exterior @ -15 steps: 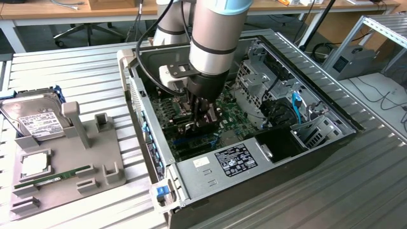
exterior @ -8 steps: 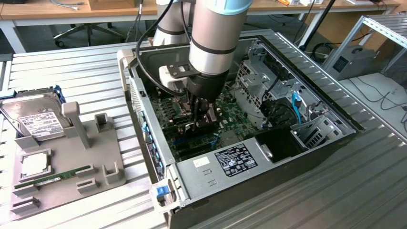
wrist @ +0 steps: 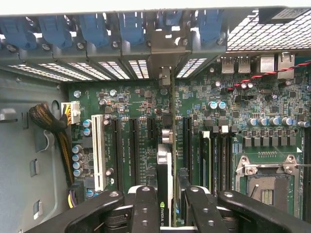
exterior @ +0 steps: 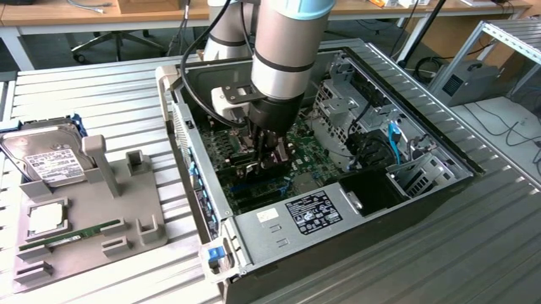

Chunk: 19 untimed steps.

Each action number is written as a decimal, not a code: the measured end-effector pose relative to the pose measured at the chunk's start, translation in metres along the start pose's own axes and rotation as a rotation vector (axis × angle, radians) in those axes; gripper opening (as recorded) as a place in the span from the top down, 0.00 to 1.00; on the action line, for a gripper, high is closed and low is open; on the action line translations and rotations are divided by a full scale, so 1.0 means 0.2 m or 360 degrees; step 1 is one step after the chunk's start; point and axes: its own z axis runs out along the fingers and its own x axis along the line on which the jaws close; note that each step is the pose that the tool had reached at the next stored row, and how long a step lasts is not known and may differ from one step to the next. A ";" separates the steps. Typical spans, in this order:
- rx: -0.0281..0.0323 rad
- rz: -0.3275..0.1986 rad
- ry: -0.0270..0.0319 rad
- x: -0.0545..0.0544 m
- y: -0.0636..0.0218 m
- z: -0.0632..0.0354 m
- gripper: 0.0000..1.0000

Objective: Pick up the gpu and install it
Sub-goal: 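Insert the gpu into the slot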

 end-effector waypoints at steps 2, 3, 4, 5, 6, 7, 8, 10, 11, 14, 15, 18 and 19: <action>0.00000 0.0000 0.00000 0.00 0.000 0.000 0.74; 0.00000 0.0000 0.00000 0.00 0.000 0.000 0.74; 0.00000 0.0000 0.00000 0.00 0.000 0.000 0.74; 0.00000 0.0000 0.00000 0.00 0.000 0.000 0.74; 0.00000 0.0000 0.00001 0.00 0.000 0.000 0.74; 0.00000 0.0000 0.00000 0.00 0.000 0.000 0.74; 0.00000 0.0000 0.00000 0.00 0.000 0.000 0.74; 0.00000 0.0000 0.00000 0.00 0.000 0.000 0.74; 0.00000 0.0000 0.00000 0.00 0.000 0.000 0.74; -0.00003 0.0000 0.00004 0.00 0.000 0.014 0.74; -0.00004 0.0000 0.00007 0.00 0.000 0.017 0.74; 0.00006 0.0000 0.00002 0.00 0.003 0.028 0.74; 0.00036 0.0000 0.00012 0.00 0.006 0.027 0.74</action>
